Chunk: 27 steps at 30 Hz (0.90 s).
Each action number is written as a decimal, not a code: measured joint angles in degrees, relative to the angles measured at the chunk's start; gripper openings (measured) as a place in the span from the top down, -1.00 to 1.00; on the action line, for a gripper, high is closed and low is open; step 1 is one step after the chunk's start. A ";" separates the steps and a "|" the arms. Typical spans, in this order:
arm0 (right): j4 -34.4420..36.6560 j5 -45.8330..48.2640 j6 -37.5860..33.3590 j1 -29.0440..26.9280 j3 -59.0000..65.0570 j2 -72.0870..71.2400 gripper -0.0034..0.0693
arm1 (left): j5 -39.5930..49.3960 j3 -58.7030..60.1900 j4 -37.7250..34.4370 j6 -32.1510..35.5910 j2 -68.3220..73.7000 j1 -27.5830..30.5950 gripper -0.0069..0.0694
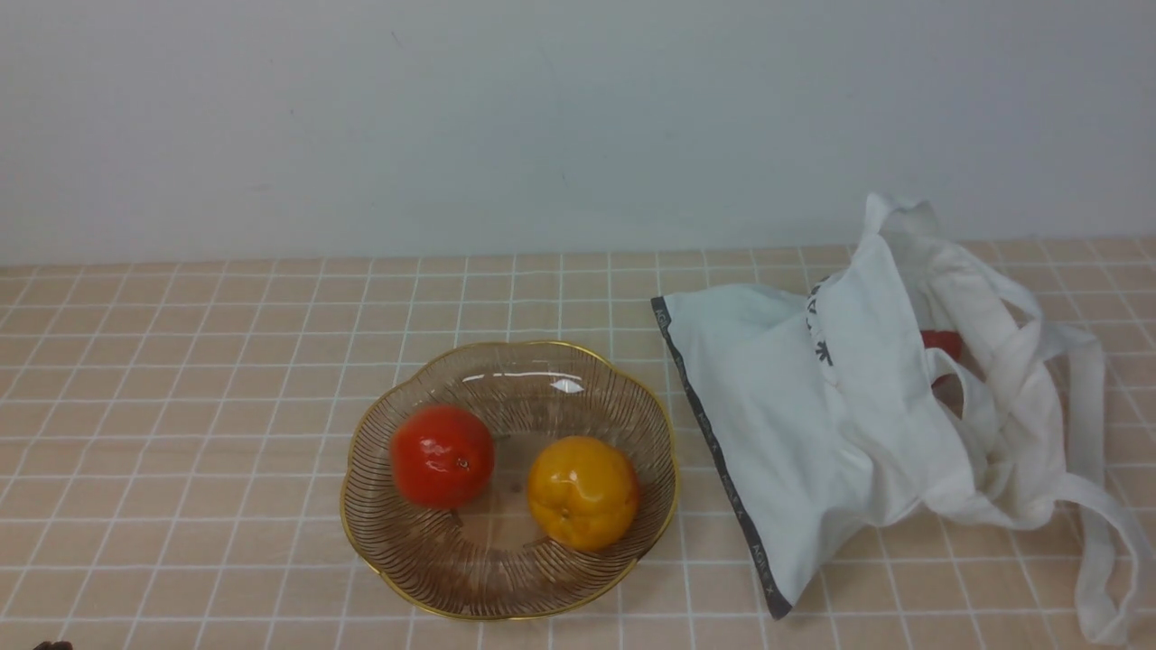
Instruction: Take the fruit out of the bag on the brown coffee tablecloth and place them on the plate.
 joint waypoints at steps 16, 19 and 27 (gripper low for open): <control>-2.38 8.14 -0.12 -29.77 19.80 -2.87 0.94 | 0.00 0.00 0.00 0.00 0.00 0.00 0.84; -2.38 8.14 -0.12 -29.77 19.80 -2.87 0.94 | 0.00 0.00 0.00 0.00 0.00 0.00 0.84; -2.38 8.14 -0.12 -29.77 19.80 -2.87 0.94 | 0.00 0.00 0.00 0.00 0.00 0.00 0.84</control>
